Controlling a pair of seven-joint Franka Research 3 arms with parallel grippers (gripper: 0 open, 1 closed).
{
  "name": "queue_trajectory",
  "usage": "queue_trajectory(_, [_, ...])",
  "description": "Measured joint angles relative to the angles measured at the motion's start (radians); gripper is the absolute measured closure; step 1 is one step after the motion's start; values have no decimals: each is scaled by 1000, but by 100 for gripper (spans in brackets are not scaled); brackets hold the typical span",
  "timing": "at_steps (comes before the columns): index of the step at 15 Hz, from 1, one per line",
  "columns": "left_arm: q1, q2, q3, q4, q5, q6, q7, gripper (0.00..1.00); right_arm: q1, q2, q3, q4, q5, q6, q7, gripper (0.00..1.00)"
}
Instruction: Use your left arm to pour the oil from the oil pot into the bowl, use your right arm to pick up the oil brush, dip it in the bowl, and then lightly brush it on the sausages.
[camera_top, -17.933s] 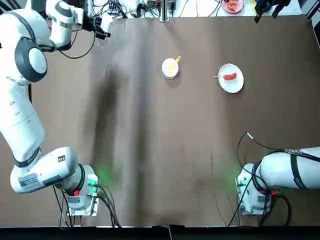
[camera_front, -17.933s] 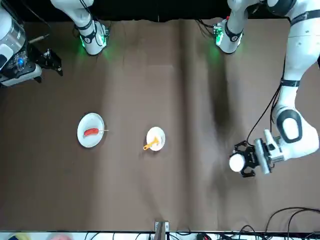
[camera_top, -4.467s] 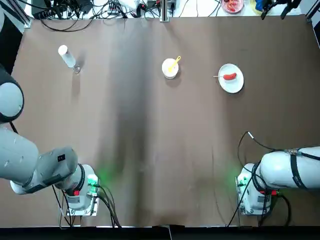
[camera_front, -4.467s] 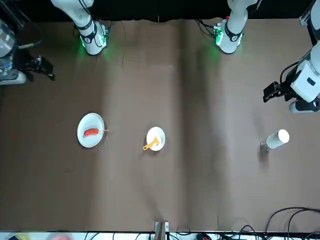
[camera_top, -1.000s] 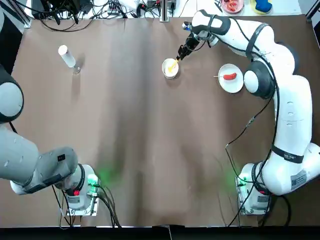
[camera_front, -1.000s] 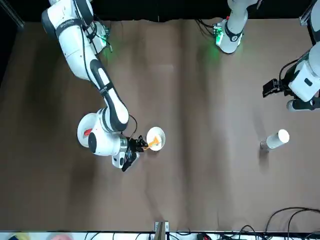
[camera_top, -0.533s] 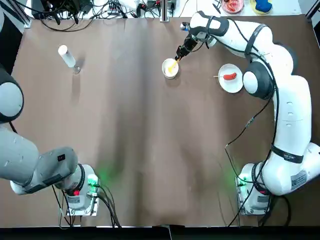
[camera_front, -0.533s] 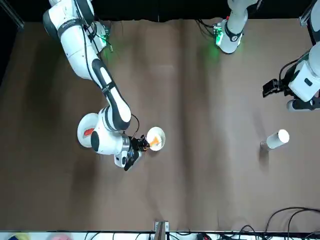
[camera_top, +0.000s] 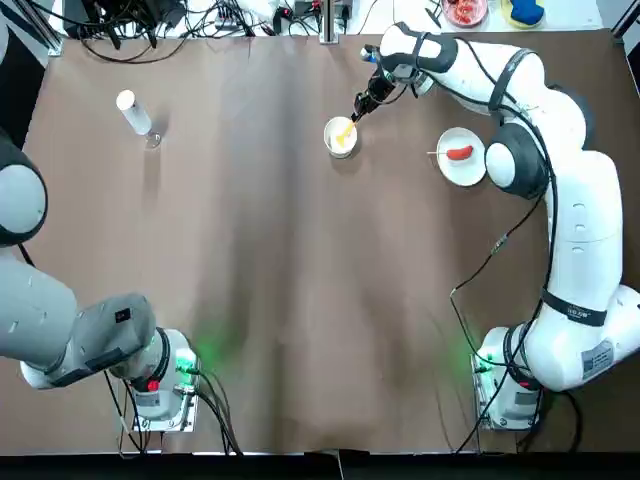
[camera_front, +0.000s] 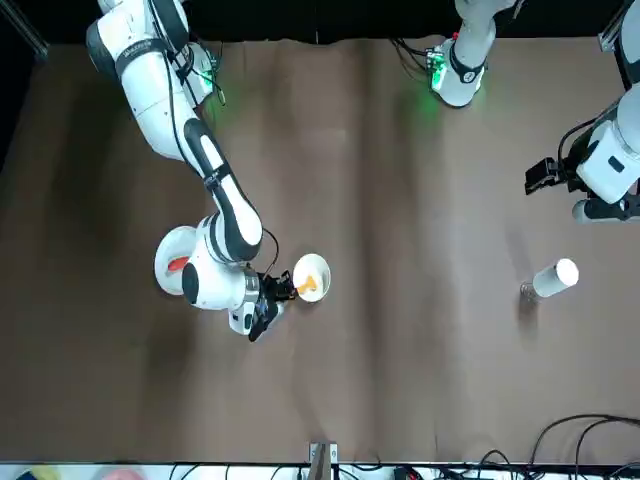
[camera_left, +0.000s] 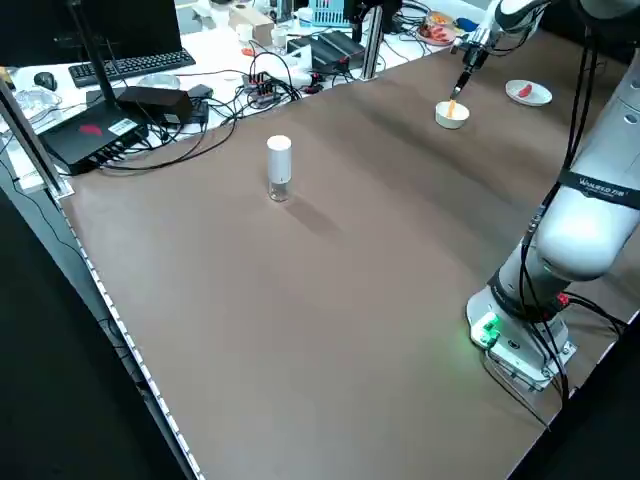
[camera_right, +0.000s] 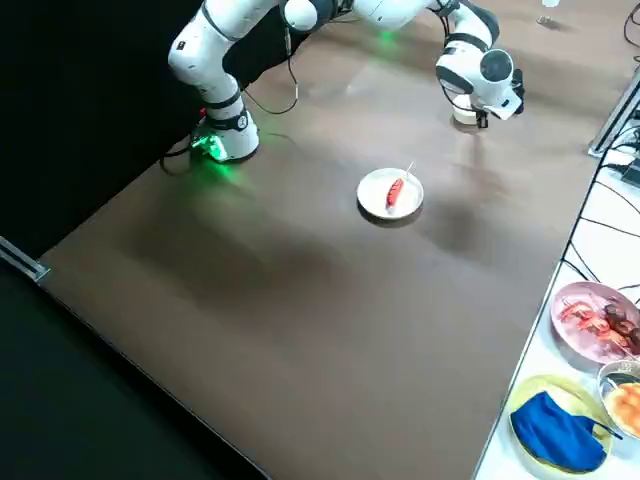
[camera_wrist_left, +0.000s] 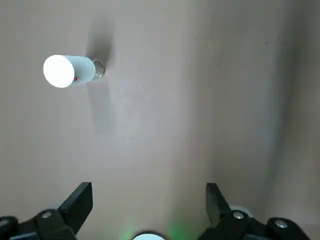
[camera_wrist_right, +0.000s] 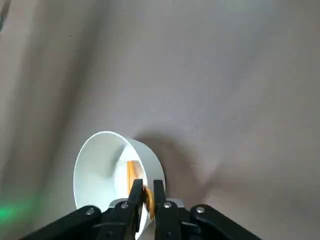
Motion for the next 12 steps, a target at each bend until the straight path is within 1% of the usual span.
queue_trajectory(1, [0,0,0,0,0,0,0,0,0,-1,1,6,8,-7,0,93])
queue_trajectory(5, [0,-1,0,0,0,0,0,0,-2,-1,1,14,10,-14,17,93])
queue_trajectory(7, [0,-1,0,0,0,0,0,0,-5,-12,0,26,11,-61,82,93])
queue_trajectory(8, [0,-1,0,0,0,0,0,0,-5,-12,0,26,11,-61,82,93])
queue_trajectory(9, [0,-1,0,0,0,0,0,0,-7,-23,-1,34,11,-89,120,95])
queue_trajectory(10, [0,-1,0,0,0,0,0,0,-12,-59,-4,42,10,-138,196,95])
queue_trajectory(12, [0,-1,0,-2,0,-1,0,0,-30,-103,-10,44,8,-179,253,95])
